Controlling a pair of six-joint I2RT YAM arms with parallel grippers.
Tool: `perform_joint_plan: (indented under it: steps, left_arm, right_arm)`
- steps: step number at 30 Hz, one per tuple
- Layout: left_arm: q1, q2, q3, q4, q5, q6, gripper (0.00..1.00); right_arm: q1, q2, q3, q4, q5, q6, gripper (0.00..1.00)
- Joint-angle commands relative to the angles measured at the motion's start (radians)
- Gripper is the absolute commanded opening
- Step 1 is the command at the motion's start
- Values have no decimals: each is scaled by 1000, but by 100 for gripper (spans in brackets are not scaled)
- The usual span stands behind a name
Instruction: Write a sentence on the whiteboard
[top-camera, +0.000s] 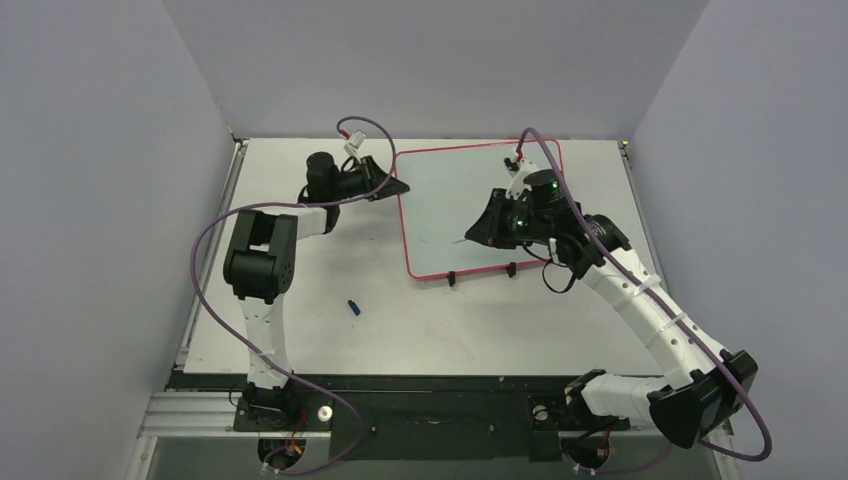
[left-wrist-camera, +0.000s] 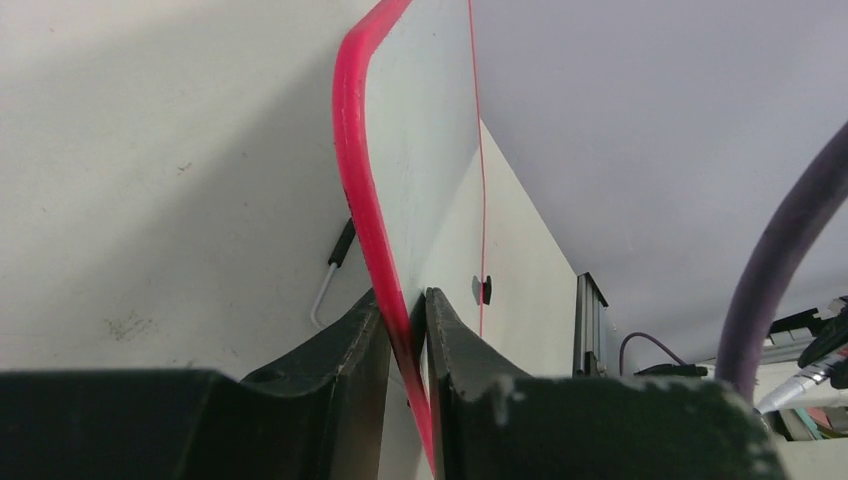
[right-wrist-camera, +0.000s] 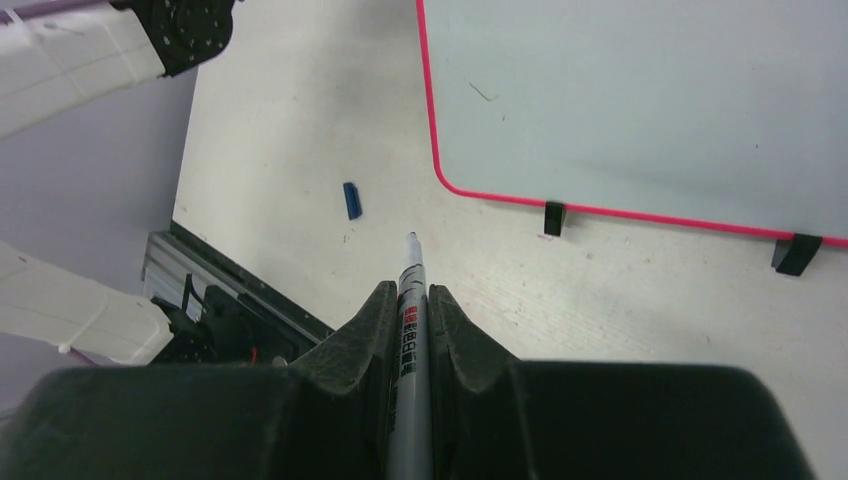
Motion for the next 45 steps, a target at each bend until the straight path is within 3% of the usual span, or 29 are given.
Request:
perform_joint_plan:
  steps: [1, 6, 10, 21, 28, 36, 45]
  left_arm:
    - [-6, -16, -19, 110, 15, 34, 12]
    - [-4, -33, -56, 154, 20, 60, 7]
    - [-4, -25, -89, 282, 46, 14, 0]
    - [-5, -54, -153, 363, 79, 53, 0]
    - [-20, -96, -206, 276, 60, 164, 0]
    - [-56, -215, -199, -122, -30, 446, 0]
    - [-68, -288, -235, -283, -94, 597, 0]
  right_arm:
    - [13, 42, 42, 174, 77, 57, 0]
    - [46, 117, 125, 224, 185, 44, 0]
    - [58, 176, 172, 241, 234, 27, 0]
    - [131, 292, 190, 371, 448, -38, 0]
    - [201, 343, 174, 468, 607, -117, 0]
    - [227, 383, 151, 570, 632, -179, 0]
    - [240, 416, 143, 612, 642, -218, 0]
